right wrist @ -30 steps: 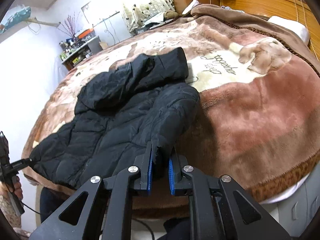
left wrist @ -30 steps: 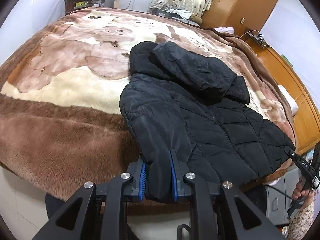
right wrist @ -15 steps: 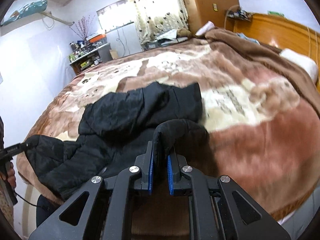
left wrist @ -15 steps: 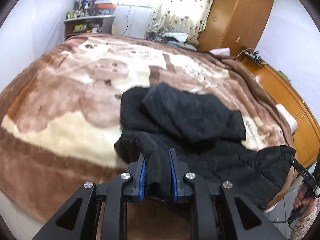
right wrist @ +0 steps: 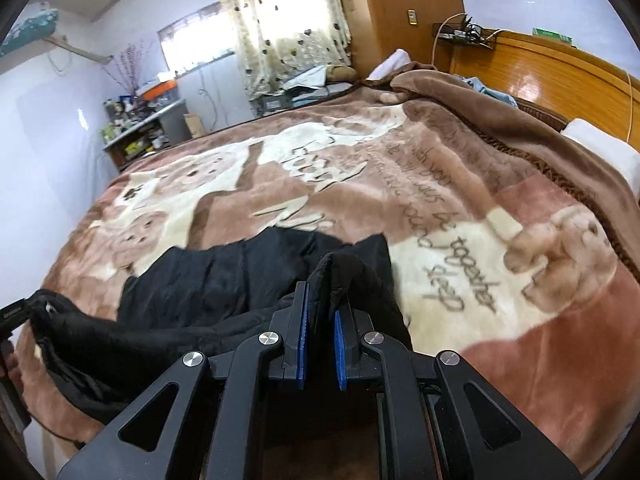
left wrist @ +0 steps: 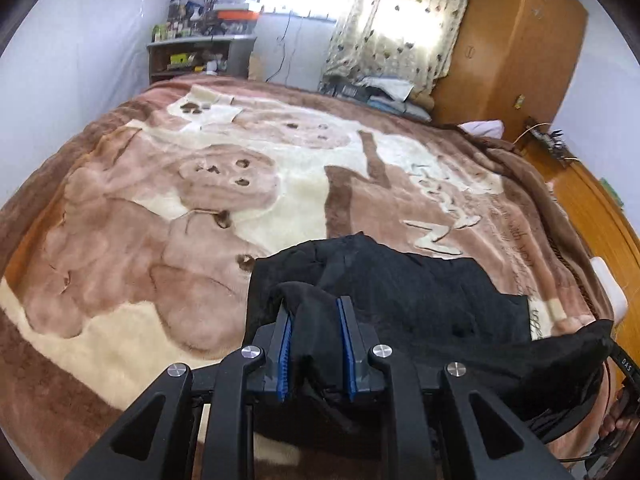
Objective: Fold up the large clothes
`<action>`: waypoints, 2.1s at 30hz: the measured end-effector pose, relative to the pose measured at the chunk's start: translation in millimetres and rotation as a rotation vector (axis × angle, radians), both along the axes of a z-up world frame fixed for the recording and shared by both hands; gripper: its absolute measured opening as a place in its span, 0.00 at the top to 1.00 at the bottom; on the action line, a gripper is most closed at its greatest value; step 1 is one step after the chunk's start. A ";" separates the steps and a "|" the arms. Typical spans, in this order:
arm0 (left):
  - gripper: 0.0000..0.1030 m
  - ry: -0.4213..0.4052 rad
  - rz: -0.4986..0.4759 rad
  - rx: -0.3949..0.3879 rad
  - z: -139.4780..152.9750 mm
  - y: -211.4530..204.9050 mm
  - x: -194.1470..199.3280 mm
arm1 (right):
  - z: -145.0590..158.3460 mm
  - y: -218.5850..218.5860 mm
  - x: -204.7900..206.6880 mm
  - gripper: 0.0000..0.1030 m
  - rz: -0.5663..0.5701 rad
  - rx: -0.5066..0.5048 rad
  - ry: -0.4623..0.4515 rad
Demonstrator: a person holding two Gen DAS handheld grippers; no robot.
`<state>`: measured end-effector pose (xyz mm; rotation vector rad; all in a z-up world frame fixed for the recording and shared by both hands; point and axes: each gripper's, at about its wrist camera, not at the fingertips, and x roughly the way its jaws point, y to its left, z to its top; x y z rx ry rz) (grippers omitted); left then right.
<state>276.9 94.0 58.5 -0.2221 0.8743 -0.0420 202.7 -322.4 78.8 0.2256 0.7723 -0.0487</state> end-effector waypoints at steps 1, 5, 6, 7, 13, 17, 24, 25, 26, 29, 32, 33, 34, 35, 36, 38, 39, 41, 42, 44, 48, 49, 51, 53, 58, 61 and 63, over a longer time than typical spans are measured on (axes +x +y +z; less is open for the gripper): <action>0.79 0.005 0.001 0.006 -2.7 -0.5 8.3 | -2.2 0.5 9.9 0.89 -0.001 -0.005 0.007; 0.78 0.055 0.011 0.013 -20.2 -1.5 44.7 | -12.7 2.0 45.3 0.89 0.002 -0.017 0.037; 0.77 0.069 0.016 0.011 -25.3 -0.8 54.5 | -15.7 1.9 53.7 0.89 0.004 -0.024 0.046; 0.77 0.082 0.024 0.008 -30.1 0.1 64.5 | -19.4 2.0 62.7 0.89 0.002 -0.033 0.058; 0.74 0.137 0.046 0.021 -56.7 -2.0 104.5 | -43.5 3.6 112.0 0.89 -0.015 -0.062 0.148; 0.73 0.171 0.056 0.006 -72.5 -0.1 124.3 | -57.8 3.6 136.2 0.89 -0.042 -0.068 0.197; 0.35 0.071 0.091 -0.100 -62.5 29.5 126.1 | -78.0 0.0 159.7 0.86 -0.090 -0.040 0.279; 0.30 0.047 0.094 -0.101 -57.5 35.6 121.1 | -78.6 0.2 160.1 0.86 -0.087 -0.044 0.281; 0.28 0.027 0.100 -0.095 -52.2 41.6 115.6 | -79.0 0.7 161.4 0.86 -0.087 -0.047 0.282; 0.28 0.001 0.033 -0.117 -47.0 53.7 98.4 | -83.0 1.1 164.6 0.85 -0.099 -0.058 0.295; 0.22 -0.011 -0.028 -0.067 -51.1 55.5 83.8 | -86.4 -0.3 169.7 0.83 -0.145 -0.036 0.312; 0.19 0.002 -0.049 -0.036 -56.3 52.9 82.4 | -86.1 0.7 172.4 0.82 -0.148 -0.038 0.320; 0.19 0.020 -0.058 -0.006 -62.4 49.5 82.3 | -84.7 1.7 174.4 0.80 -0.142 -0.036 0.323; 0.19 0.038 -0.074 0.005 -67.6 45.6 83.8 | -83.2 1.2 176.0 0.79 -0.137 -0.024 0.320; 0.19 0.057 -0.093 0.006 -73.3 41.6 85.8 | -80.4 -2.3 176.5 0.75 -0.138 0.014 0.310; 0.19 0.081 -0.120 0.012 -83.0 31.0 89.6 | -75.9 -9.9 176.7 0.66 -0.146 0.068 0.296; 0.20 0.084 -0.125 0.027 -85.8 26.2 91.1 | -72.4 -11.5 176.3 0.53 -0.151 0.074 0.281; 0.20 0.071 -0.115 0.043 -87.6 17.6 93.4 | -62.5 -12.1 175.5 0.30 -0.141 0.035 0.241; 0.20 0.071 -0.116 0.047 -88.5 14.1 95.2 | -57.0 -10.5 174.7 0.30 -0.116 0.006 0.224; 0.20 0.086 -0.127 0.068 -92.6 6.1 101.2 | -50.1 -8.1 172.0 0.30 -0.071 -0.047 0.213; 0.20 0.104 -0.149 0.134 -98.7 -5.4 109.8 | -41.8 -20.2 145.1 0.30 0.019 -0.077 0.131; 0.20 0.095 -0.151 0.145 -98.4 -6.8 110.8 | -44.0 -24.3 138.9 0.30 0.042 -0.082 0.122; 0.20 0.095 -0.158 0.153 -99.5 -8.1 115.0 | -56.2 -33.6 130.4 0.30 0.096 -0.108 0.130; 0.19 0.107 -0.158 0.153 -103.1 -7.9 120.3 | -77.6 -43.8 131.9 0.30 0.121 -0.124 0.192; 0.20 0.114 -0.165 0.152 -109.9 -9.9 130.6 | -105.4 -61.5 149.1 0.30 0.144 0.038 0.205; 0.34 0.112 -0.171 0.124 -112.8 -11.5 137.3 | -114.9 -57.0 166.7 0.30 0.174 0.084 0.205; 0.39 0.122 -0.176 0.141 -114.9 -15.3 141.3 | -121.6 -53.8 175.7 0.31 0.175 0.112 0.230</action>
